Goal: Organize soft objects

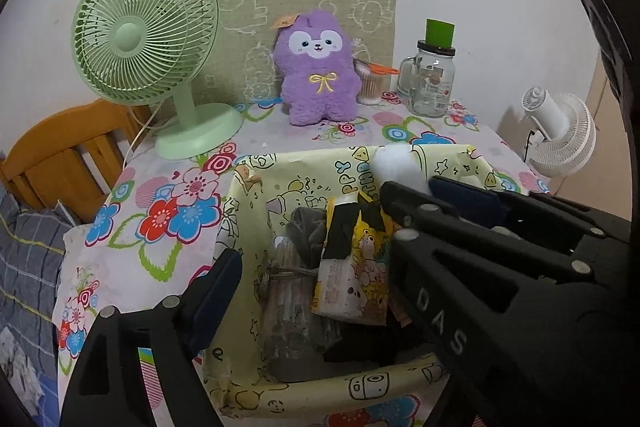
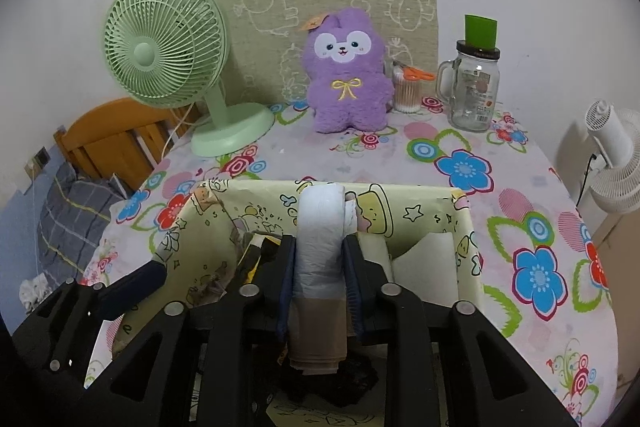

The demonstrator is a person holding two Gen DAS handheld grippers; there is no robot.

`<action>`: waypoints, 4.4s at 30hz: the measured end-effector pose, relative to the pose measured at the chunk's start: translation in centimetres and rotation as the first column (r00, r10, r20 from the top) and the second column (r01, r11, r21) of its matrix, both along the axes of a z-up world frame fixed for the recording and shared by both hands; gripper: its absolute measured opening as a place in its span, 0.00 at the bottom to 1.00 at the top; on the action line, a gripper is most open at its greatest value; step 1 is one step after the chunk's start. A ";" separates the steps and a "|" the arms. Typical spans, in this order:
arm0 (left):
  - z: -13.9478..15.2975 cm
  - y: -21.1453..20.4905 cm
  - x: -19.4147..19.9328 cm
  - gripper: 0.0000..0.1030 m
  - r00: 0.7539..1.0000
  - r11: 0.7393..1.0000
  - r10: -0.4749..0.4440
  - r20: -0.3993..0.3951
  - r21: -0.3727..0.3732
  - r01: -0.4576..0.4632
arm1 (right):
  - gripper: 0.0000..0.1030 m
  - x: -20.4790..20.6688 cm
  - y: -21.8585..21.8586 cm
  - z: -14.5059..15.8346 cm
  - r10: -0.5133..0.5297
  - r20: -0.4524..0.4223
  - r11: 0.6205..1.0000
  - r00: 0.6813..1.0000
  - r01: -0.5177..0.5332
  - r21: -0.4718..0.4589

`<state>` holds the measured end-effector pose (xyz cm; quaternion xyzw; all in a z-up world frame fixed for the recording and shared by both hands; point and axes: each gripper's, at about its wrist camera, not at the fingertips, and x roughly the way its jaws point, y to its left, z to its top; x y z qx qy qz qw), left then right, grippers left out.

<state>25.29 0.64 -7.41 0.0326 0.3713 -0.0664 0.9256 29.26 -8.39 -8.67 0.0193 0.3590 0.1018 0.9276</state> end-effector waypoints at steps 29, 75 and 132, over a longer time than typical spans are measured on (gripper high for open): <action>1.8 -1.7 -4.2 0.99 0.999 0.999 0.041 0.036 0.011 -0.041 | 0.92 -6.4 -5.0 2.8 -0.111 0.084 0.993 0.990 0.114 -0.034; 10.3 0.6 -20.3 1.00 0.957 0.993 0.114 0.268 -0.052 -0.103 | 1.00 -24.8 -9.3 10.0 -0.172 0.330 0.980 0.928 0.195 -0.037; 10.4 0.7 -20.5 1.00 0.952 0.994 0.106 0.288 -0.057 -0.093 | 1.00 -25.1 -9.4 9.9 -0.198 0.319 0.976 0.927 0.217 -0.027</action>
